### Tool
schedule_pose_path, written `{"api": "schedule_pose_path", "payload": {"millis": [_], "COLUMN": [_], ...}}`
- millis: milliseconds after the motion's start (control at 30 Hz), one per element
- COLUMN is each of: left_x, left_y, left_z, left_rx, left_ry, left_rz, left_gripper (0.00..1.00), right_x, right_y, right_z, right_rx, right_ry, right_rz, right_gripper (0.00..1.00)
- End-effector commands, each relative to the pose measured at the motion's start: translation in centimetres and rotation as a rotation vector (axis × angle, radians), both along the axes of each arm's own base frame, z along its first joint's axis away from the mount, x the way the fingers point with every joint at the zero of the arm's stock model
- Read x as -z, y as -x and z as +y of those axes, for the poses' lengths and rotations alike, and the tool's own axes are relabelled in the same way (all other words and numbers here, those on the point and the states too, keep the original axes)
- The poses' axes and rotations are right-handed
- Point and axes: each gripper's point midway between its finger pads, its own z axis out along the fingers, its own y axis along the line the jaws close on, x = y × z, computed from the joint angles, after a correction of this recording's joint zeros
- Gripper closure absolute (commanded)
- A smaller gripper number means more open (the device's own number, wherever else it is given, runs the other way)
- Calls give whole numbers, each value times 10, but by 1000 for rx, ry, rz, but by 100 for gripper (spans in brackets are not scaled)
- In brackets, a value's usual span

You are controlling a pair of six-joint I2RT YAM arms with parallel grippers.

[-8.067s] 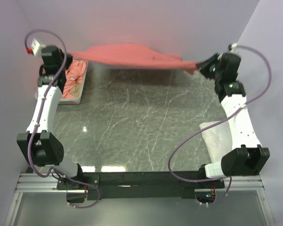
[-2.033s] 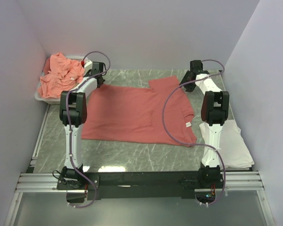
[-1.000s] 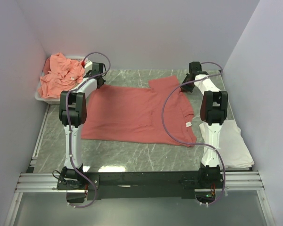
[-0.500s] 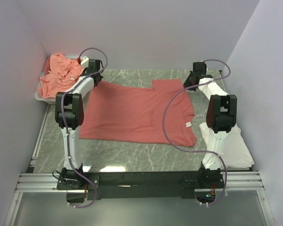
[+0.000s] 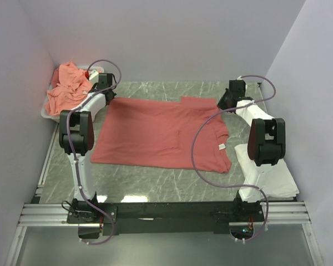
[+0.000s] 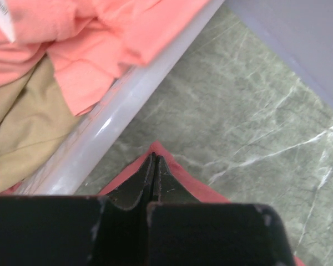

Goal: Fold and stack the t-shirts
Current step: Fold the tshirt

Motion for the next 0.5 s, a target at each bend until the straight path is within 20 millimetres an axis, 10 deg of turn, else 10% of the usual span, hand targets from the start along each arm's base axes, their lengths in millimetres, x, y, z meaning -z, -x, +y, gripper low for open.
{"api": "schedule_pose_path", "payload": {"millis": [0, 467], "left_x": [-39, -30], "left_y": [3, 47], "left_z": [6, 20], "left_rx": [-23, -86], "left_ry": [15, 53], "left_rz": [-86, -44], "left_gripper": [100, 100], "right_x": [-45, -49], "right_y": [-1, 55], "right_z": [-7, -12], "right_rx": [27, 55], "right_ry": [20, 24], "right_rz": [-130, -145], "right_gripper": [100, 100]}}
